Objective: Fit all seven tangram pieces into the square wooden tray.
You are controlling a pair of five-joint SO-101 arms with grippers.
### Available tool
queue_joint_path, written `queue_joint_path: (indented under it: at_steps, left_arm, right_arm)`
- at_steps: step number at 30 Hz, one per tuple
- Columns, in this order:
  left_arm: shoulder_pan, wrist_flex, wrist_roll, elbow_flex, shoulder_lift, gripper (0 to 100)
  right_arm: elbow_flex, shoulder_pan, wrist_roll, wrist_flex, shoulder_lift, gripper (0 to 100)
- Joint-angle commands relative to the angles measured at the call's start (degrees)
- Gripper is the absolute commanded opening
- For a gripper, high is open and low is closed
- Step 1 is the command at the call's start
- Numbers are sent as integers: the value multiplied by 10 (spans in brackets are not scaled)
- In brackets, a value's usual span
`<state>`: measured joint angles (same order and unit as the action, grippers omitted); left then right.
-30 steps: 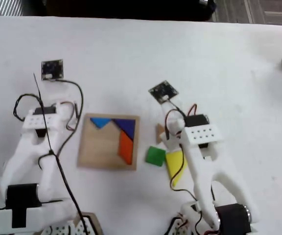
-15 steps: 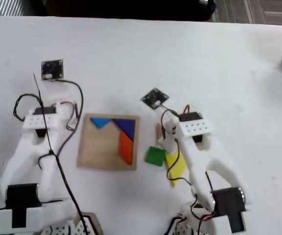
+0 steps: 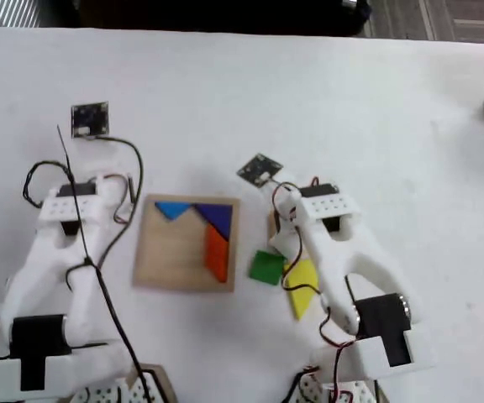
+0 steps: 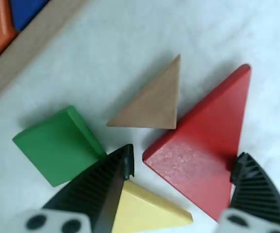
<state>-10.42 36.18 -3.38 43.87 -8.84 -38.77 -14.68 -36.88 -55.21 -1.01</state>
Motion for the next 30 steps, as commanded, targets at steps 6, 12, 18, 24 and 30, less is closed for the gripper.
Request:
queue_joint_path:
  at_steps: [6,12,18,24,30]
  left_arm:
    - [-4,-13,7,-3,-26,24]
    - [-4,-12,7,-3,-26,24]
    - [-5,-5,7,-2,-26,24]
    - [-5,-5,7,-2,-26,24]
    - [-5,-5,7,-2,-26,24]
  right_arm:
    - [24,-3,-11,-4,-2,315]
    - [24,-3,-15,-3,-2,265]
    - [25,-7,-17,-1,-2,120]
    - [25,-7,-17,-1,-2,120]
    - [23,-2,-11,-1,-5,116]
